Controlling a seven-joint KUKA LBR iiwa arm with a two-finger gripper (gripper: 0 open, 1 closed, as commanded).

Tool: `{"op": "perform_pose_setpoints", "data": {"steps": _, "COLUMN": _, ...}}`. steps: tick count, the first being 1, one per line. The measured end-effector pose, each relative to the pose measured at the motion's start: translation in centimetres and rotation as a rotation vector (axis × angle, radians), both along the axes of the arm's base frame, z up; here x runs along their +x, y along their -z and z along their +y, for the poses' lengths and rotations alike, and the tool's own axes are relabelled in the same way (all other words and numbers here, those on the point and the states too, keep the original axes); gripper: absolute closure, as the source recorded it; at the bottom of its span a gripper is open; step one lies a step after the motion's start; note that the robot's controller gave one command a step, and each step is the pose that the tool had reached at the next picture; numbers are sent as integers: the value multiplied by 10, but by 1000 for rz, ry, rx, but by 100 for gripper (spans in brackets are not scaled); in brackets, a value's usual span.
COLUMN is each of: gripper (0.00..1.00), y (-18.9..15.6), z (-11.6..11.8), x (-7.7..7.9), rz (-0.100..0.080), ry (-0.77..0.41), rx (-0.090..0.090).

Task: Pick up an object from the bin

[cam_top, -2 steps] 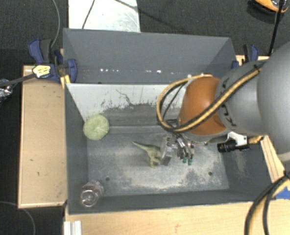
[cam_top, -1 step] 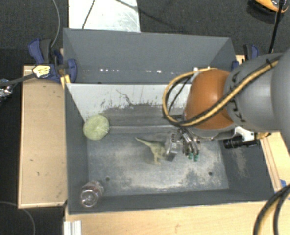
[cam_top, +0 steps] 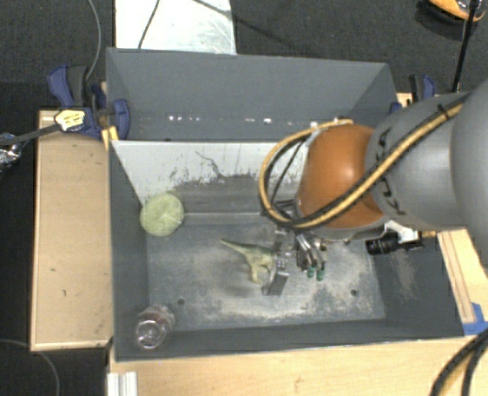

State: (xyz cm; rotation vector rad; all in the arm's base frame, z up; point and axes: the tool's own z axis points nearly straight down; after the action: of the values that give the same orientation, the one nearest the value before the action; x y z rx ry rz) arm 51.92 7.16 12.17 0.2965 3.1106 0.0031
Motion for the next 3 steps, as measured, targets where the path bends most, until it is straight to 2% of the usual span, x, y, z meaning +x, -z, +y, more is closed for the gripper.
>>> {"op": "perform_pose_setpoints", "data": {"steps": 1, "gripper": 0, "y": -1, "z": 0, "x": 1, "rz": -2, "ry": 0, "rx": 0}}
{"op": "perform_pose_setpoints", "data": {"steps": 2, "gripper": 0, "y": 25, "z": -2, "x": 8, "rz": -7, "ry": 31, "rx": 2}}
{"op": "perform_pose_setpoints", "data": {"steps": 3, "gripper": 0, "y": 51, "z": 9, "x": 26, "rz": -5, "ry": 23, "rx": 0}}
